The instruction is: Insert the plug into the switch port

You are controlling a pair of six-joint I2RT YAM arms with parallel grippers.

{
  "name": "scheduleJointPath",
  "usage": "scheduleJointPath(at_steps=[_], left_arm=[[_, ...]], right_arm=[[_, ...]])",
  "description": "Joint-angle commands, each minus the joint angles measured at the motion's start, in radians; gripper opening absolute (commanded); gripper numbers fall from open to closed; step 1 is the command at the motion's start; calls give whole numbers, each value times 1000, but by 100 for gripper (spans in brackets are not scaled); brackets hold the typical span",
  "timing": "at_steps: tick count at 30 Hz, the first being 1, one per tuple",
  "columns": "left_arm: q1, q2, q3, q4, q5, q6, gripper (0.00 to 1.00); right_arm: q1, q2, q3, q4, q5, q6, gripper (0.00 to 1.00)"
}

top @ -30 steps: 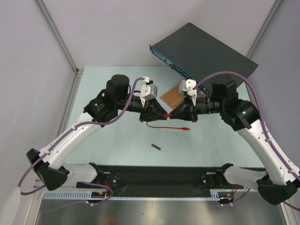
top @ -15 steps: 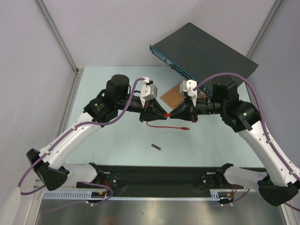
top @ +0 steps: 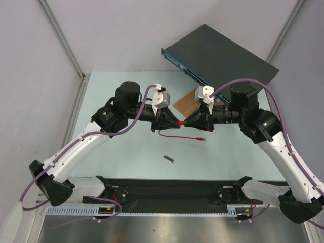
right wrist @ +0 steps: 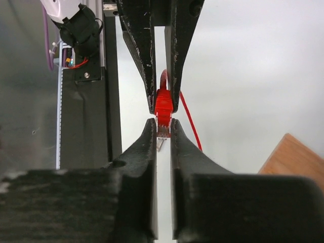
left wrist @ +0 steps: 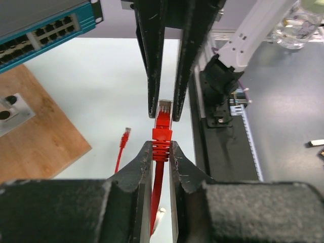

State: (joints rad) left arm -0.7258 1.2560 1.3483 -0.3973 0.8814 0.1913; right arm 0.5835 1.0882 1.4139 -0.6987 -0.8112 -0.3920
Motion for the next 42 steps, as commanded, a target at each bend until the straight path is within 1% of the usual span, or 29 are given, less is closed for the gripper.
scheduleJointPath(at_steps=[1, 2, 4, 5, 6, 7, 8, 9, 10, 12, 13, 14, 15, 16, 17, 18, 19, 20, 21, 22, 23, 24, 26, 27, 31, 32, 33, 38, 42], left_arm=[[11, -26, -2, 55, -47, -9, 0], [12, -21, 2, 49, -118, 0, 0], [14, 2, 24, 35, -227, 54, 0], [14, 17, 37, 32, -346, 74, 0], [14, 32, 51, 23, -419, 114, 0], [14, 75, 87, 17, -479, 134, 0], [16, 98, 109, 8, -572, 176, 0], [25, 120, 151, -14, -606, 192, 0], [31, 143, 170, -15, -630, 200, 0], [51, 210, 210, -23, -695, 221, 0], [60, 232, 250, -26, -717, 224, 0], [68, 255, 273, -28, -734, 226, 0], [84, 314, 328, -35, -769, 223, 0], [94, 345, 360, -61, -780, 220, 0], [103, 382, 397, -78, -788, 209, 0], [115, 443, 475, -99, -798, 205, 0], [117, 482, 515, -133, -824, 200, 0], [126, 546, 607, -158, -828, 194, 0], [131, 587, 659, -184, -828, 188, 0], [135, 623, 717, -255, -802, 185, 0], [138, 658, 777, -285, -796, 162, 0], [146, 733, 890, -317, -785, 146, 1], [154, 790, 984, -388, -750, 102, 0], [160, 819, 1030, -396, -743, 88, 0], [172, 830, 1020, -379, -725, 50, 0], [174, 829, 1016, -376, -714, 37, 0], [174, 830, 1013, -373, -707, 31, 0], [174, 821, 1003, -365, -668, -1, 0], [169, 827, 1012, -362, -676, -19, 0]], right_arm=[[1, -14, -6, 53, 59, 27, 21], [-11, -16, -10, 54, 67, 38, 43], [-43, -24, -21, 82, 87, 105, 55], [-66, -27, -39, 96, 80, 129, 60], [-120, -31, -52, 111, 64, 154, 68], [-149, -36, -59, 152, 57, 224, 73], [-177, -42, -72, 172, 44, 255, 79], [-236, -42, -72, 204, 26, 290, 81], [-263, -40, -72, 217, 18, 355, 82], [-325, -28, -56, 238, 7, 422, 86], [-393, -24, -50, 249, 1, 451, 86], [-425, -19, -44, 254, -8, 514, 87], [-454, -8, -38, 257, -14, 540, 88], [-518, -5, -26, 255, -14, 568, 89], [-552, -2, -21, 255, -22, 611, 91], [-585, 1, -17, 255, -28, 637, 91], [-635, 1, -13, 252, -32, 657, 92], [-709, 2, -10, 243, -39, 688, 92], [-746, 3, -10, 237, -45, 700, 92], [-781, 3, -12, 231, -52, 712, 93], [-862, 3, -15, 223, -68, 723, 92], [-901, 6, -18, 208, -74, 740, 93], [-1024, 6, -38, 199, -120, 762, 92], [-1068, 3, -49, 200, -138, 784, 92], [-1183, 6, -79, 165, -187, 785, 95], [-1194, 9, -90, 159, -189, 783, 99], [-1208, 12, -95, 144, -189, 780, 100], [-1211, 12, -173, 208, -186, 866, 100], [-1209, 12, -274, 324, -187, 969, 100]])
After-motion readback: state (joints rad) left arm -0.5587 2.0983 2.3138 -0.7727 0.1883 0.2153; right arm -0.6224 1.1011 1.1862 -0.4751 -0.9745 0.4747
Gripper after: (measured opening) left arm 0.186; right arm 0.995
